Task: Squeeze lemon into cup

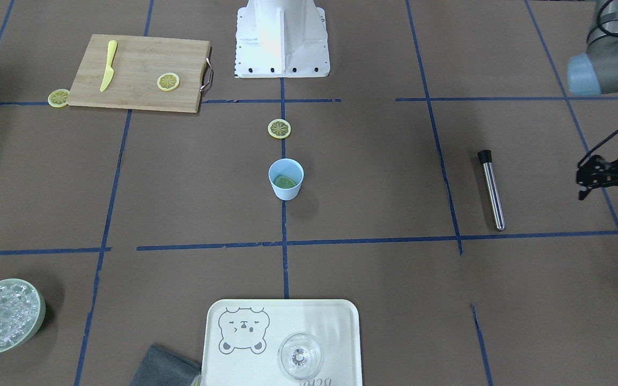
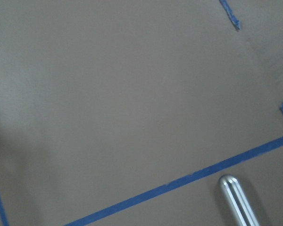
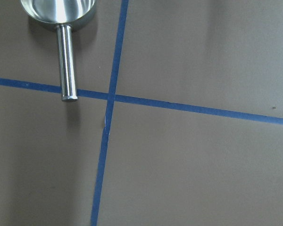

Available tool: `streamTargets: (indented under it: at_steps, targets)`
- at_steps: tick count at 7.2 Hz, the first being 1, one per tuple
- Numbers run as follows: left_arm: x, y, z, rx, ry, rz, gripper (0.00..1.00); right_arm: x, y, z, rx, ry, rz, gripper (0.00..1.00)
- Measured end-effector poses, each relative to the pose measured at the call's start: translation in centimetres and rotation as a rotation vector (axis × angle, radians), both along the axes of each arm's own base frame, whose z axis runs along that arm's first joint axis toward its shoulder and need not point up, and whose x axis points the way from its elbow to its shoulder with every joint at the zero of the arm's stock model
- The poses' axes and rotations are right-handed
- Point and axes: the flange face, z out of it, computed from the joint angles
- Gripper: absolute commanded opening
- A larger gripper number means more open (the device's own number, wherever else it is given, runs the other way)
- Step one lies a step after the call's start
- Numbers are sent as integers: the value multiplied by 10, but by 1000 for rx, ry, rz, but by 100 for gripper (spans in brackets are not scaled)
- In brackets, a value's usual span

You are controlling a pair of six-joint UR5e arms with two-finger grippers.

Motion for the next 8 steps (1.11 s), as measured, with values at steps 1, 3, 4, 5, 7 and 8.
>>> streamTargets:
  at_steps: [1, 3, 4, 5, 7, 8]
  targets:
    - [-62, 3, 15, -13, -25, -9, 100, 0, 0, 0, 0, -3, 0, 100]
    - [-141, 20, 44, -139, -57, -27, 100, -1, -2, -2, 3, -11, -1, 100]
    - [-150, 34, 59, -228, -32, -20, 100, -1, -3, -3, 4, -13, -1, 100]
    - [-149, 56, 78, -298, 45, -10, 100, -1, -3, -3, 5, -13, -1, 100]
    - [-146, 87, 97, -376, 156, -26, 100, -1, -3, -5, 8, -16, -2, 100]
    - [-151, 93, 99, -392, 174, -49, 100, -2, -3, -5, 7, -20, -2, 100]
